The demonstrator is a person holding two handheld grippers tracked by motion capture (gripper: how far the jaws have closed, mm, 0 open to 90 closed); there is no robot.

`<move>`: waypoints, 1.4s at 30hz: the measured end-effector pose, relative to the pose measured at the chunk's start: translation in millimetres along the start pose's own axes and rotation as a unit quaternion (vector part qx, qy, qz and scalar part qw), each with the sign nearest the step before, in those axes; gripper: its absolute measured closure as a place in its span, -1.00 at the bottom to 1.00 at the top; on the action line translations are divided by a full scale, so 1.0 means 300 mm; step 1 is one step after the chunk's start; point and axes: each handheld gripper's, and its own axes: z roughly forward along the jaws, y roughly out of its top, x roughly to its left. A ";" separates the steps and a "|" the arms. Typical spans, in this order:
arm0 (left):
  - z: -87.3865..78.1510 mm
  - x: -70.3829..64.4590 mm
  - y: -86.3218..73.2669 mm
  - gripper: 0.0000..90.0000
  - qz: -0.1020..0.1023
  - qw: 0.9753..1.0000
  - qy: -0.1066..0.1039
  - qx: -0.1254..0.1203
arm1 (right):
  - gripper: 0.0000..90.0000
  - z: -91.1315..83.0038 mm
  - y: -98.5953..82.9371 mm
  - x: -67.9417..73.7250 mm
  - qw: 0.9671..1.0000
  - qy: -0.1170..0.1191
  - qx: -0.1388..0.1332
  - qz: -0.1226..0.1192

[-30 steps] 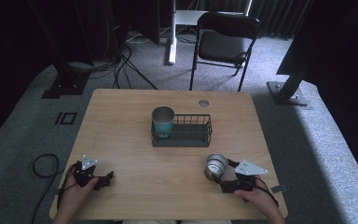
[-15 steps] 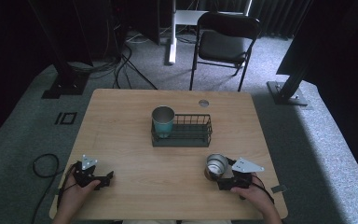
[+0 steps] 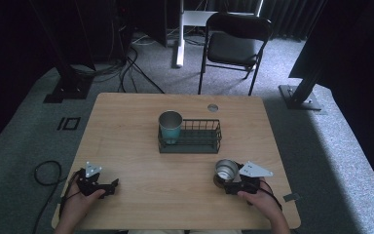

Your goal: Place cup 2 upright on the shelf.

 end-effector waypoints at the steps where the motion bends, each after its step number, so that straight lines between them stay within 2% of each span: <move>1: 0.000 0.000 0.000 -0.94 0.000 1.000 0.000 0.000 | -0.63 -0.001 0.005 -0.001 1.000 -0.001 -0.001 0.005; 4: 0.000 0.000 0.000 -0.94 0.000 1.000 0.000 0.000 | -0.59 -0.008 0.026 -0.004 1.000 -0.007 -0.008 0.016; 13: 0.000 0.000 0.000 -0.94 0.001 1.000 0.000 0.000 | -0.59 -0.009 0.075 0.005 1.000 -0.004 -0.012 0.006; 18: 0.000 0.000 0.000 -0.94 0.001 1.000 0.000 0.000 | -0.59 0.001 0.107 0.018 1.000 0.007 -0.015 0.003; 29: 0.000 0.000 0.000 -0.94 0.000 1.000 0.000 0.000 | -0.59 0.013 0.177 0.033 0.999 0.018 -0.026 -0.005; 35: 0.000 0.000 0.000 -0.94 0.000 1.000 0.000 0.000 | -0.59 0.025 0.243 0.045 0.999 0.030 -0.034 -0.008; 40: 0.000 0.000 0.000 -0.94 -0.001 1.000 0.000 0.000 | -0.59 0.037 0.283 0.051 0.999 0.032 -0.039 -0.014; 42: 0.000 0.000 0.000 -0.94 0.000 1.000 0.000 0.000 | -0.59 0.039 0.295 0.052 0.998 0.034 -0.045 -0.008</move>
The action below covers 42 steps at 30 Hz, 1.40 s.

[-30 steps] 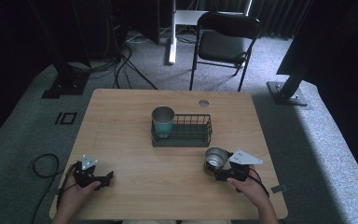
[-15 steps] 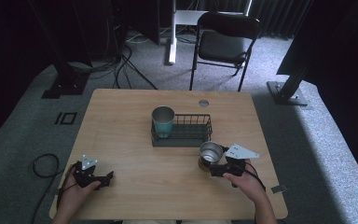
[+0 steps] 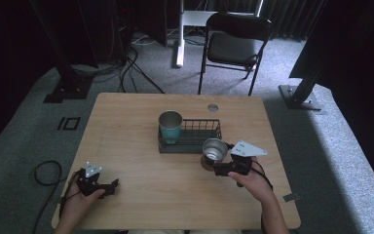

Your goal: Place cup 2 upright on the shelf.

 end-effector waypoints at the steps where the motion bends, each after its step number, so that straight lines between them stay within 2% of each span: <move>1: 0.000 0.000 0.000 -0.94 0.000 1.000 0.000 0.000 | -0.59 0.000 0.000 0.000 1.000 0.000 0.000 0.000; 10: 0.001 0.000 0.000 -0.94 -0.001 1.000 0.000 -0.001 | -0.59 0.020 0.056 -0.010 1.000 -0.011 -0.006 -0.005; 16: 0.000 0.000 0.000 -0.94 0.000 1.000 0.000 -0.001 | -0.59 0.046 0.096 -0.019 0.999 -0.036 -0.006 -0.003; 21: 0.000 0.000 0.000 -0.94 0.001 1.000 0.000 0.000 | -0.59 0.063 0.114 -0.029 0.999 -0.045 -0.010 0.002; 26: 0.000 0.000 0.000 -0.94 0.000 1.000 0.000 -0.001 | -0.59 0.091 0.141 -0.044 0.997 -0.079 -0.017 0.014; 30: 0.000 0.000 0.000 -0.94 0.000 1.000 0.000 -0.001 | -0.59 0.109 0.156 -0.061 0.995 -0.096 -0.016 0.019; 42: 0.000 0.000 0.000 -0.94 0.000 1.000 0.000 0.000 | -0.59 0.167 0.200 -0.099 0.993 -0.118 -0.012 0.021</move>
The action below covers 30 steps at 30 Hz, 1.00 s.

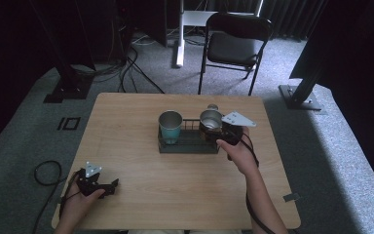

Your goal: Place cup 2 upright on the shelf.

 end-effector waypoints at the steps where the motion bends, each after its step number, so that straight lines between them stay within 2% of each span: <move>1: 0.000 0.000 0.000 -0.94 0.000 1.000 0.000 0.000 | -0.59 0.007 0.002 0.000 1.000 -0.002 0.000 0.001; 14: 0.000 0.000 0.000 -0.94 0.000 1.000 0.000 0.000 | -0.59 0.100 0.008 -0.017 1.000 -0.020 0.014 0.015; 17: 0.000 0.000 0.000 -0.94 -0.001 1.000 0.000 0.000 | -0.59 0.113 -0.008 -0.019 0.999 -0.022 0.017 0.023; 22: 0.000 0.000 0.000 -0.94 -0.001 1.000 0.000 0.000 | -0.59 0.133 -0.037 -0.013 0.999 -0.026 0.027 0.022; 25: 0.000 0.000 0.000 -0.94 -0.001 1.000 0.000 0.000 | -0.59 0.137 -0.040 -0.013 0.999 -0.031 0.024 0.030; 30: 0.000 0.000 0.000 -0.94 -0.001 1.000 0.000 0.000 | -0.59 0.145 -0.042 -0.013 0.999 -0.037 0.027 0.025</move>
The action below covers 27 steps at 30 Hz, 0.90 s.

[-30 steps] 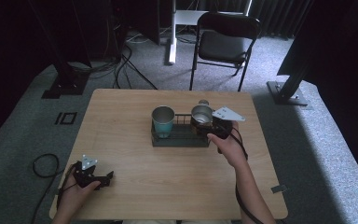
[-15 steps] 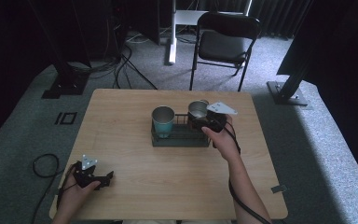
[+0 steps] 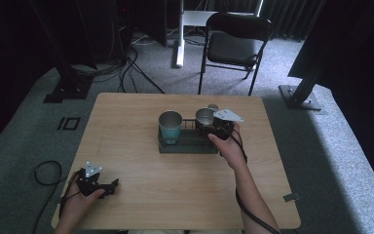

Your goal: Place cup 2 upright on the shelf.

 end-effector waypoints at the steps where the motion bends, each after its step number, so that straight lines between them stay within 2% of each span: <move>1: 0.000 0.000 0.000 -0.94 0.000 1.000 0.000 0.000 | -0.59 0.004 0.000 -0.002 1.000 -0.001 0.001 0.001; 15: 0.000 0.000 0.000 -0.94 0.000 1.000 0.000 0.000 | -0.59 0.043 -0.029 -0.007 1.000 -0.006 0.023 0.011; 18: 0.000 0.000 0.000 -0.93 0.000 1.000 0.000 0.000 | -0.59 0.045 -0.034 -0.004 1.000 -0.014 0.021 0.008; 20: 0.000 0.000 0.000 -0.94 0.000 1.000 0.000 0.000 | -0.59 0.046 -0.038 -0.004 1.000 -0.012 0.021 0.010; 23: 0.000 0.000 0.000 -0.94 0.000 1.000 0.000 0.000 | -0.59 0.046 -0.044 0.001 1.000 -0.019 0.024 0.001; 27: 0.000 0.000 0.000 -0.93 0.000 1.000 0.000 0.000 | -0.59 0.050 -0.054 0.003 1.000 -0.019 0.024 0.005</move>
